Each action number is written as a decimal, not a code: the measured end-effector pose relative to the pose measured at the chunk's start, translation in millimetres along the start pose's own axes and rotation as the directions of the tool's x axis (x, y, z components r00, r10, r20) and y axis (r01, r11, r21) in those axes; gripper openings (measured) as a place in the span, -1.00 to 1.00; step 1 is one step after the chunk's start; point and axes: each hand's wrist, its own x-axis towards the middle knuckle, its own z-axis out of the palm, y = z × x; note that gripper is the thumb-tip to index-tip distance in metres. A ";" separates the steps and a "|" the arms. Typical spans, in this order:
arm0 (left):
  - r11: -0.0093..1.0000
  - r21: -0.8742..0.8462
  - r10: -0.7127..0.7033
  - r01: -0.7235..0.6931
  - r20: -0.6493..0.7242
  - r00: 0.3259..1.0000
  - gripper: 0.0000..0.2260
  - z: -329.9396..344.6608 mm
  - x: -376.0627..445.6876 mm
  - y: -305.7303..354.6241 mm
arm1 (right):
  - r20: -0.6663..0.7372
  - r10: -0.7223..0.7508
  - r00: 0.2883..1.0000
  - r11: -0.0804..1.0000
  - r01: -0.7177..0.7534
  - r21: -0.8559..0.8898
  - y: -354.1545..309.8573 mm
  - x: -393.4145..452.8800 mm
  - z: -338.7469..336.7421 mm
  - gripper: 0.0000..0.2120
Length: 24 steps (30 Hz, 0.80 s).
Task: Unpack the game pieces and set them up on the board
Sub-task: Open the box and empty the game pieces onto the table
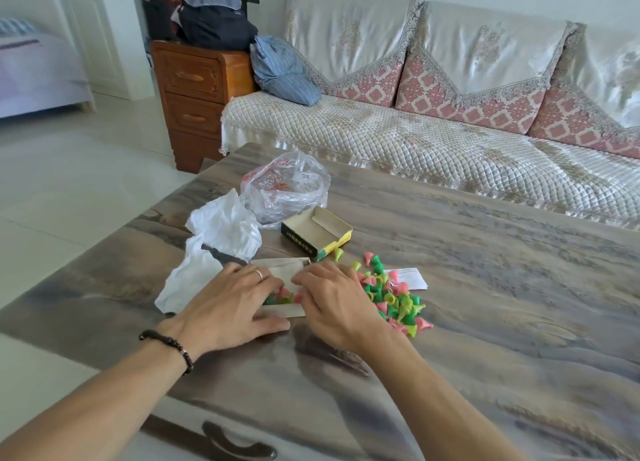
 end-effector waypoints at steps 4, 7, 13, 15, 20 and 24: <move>0.997 -0.071 0.022 -0.024 -0.029 0.999 -0.52 5.7 2.0 -5.4 | 0.128 -0.011 0.992 1.000 0.014 -0.016 -3.2 11.7 8.6 -0.68; 0.976 -0.216 -0.036 0.021 -0.066 0.997 -0.57 10.8 0.1 -6.3 | 0.149 0.026 0.989 0.998 -0.033 0.047 -2.2 15.5 14.2 -0.71; 0.929 -0.347 -0.158 0.128 -0.060 0.986 -0.62 12.3 -0.8 -10.1 | 0.140 0.068 0.988 0.994 -0.078 0.070 -3.8 20.9 20.2 -0.73; 0.926 -0.355 -0.149 0.130 -0.028 0.988 -0.63 12.2 0.7 -11.8 | 0.136 0.058 0.989 0.998 -0.062 0.025 -4.0 22.3 21.9 -0.70; 0.945 -0.308 -0.108 0.110 0.023 0.994 -0.65 13.3 5.7 -14.1 | 0.113 0.042 0.993 0.999 -0.040 -0.018 -4.7 27.4 25.6 -0.67; 0.947 -0.300 -0.120 0.116 0.007 0.993 -0.60 17.4 5.5 -13.0 | 0.079 0.075 0.994 0.996 -0.078 0.035 -6.6 28.8 28.0 -0.66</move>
